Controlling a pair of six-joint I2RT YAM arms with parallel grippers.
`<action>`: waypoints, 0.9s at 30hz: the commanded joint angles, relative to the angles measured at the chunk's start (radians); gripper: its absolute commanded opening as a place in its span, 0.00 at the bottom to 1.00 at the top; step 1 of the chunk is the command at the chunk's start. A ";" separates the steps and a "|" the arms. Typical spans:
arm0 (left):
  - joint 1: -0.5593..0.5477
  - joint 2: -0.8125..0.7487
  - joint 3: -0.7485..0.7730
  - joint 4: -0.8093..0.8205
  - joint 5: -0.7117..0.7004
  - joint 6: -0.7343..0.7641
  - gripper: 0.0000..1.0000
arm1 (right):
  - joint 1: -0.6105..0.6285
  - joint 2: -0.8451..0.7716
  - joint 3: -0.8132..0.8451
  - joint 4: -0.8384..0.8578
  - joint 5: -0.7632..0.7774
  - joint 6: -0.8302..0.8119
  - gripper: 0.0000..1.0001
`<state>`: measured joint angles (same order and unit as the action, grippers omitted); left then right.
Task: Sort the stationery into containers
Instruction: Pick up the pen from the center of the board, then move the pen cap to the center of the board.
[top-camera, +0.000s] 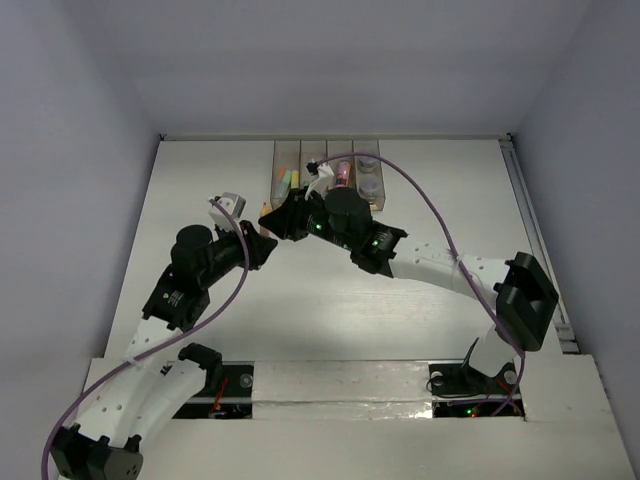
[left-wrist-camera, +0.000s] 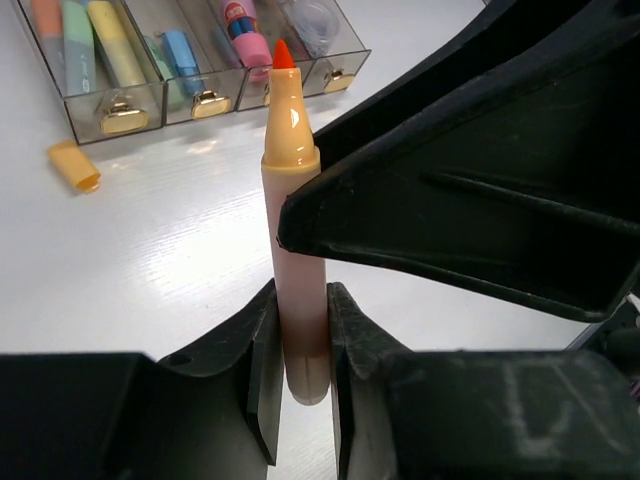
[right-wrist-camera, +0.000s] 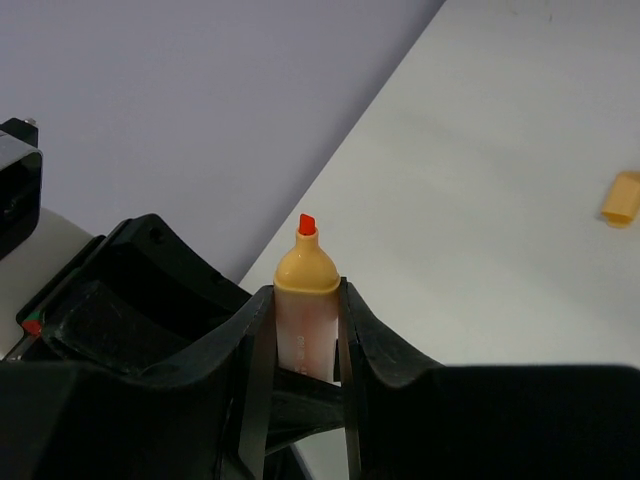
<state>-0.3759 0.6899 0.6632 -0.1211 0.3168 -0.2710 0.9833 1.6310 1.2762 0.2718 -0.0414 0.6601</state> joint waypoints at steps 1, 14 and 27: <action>-0.004 -0.016 0.029 0.046 -0.004 0.016 0.00 | 0.011 -0.003 0.003 0.058 0.003 0.003 0.01; -0.004 -0.081 0.047 -0.012 -0.145 0.047 0.00 | -0.024 -0.085 -0.046 0.003 0.081 -0.096 0.65; 0.005 -0.225 0.053 -0.038 -0.337 0.032 0.00 | -0.074 0.249 0.187 -0.221 0.175 -0.165 0.04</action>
<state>-0.3775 0.4934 0.6739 -0.1921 0.0067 -0.2382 0.9024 1.7725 1.3552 0.1703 0.1013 0.5598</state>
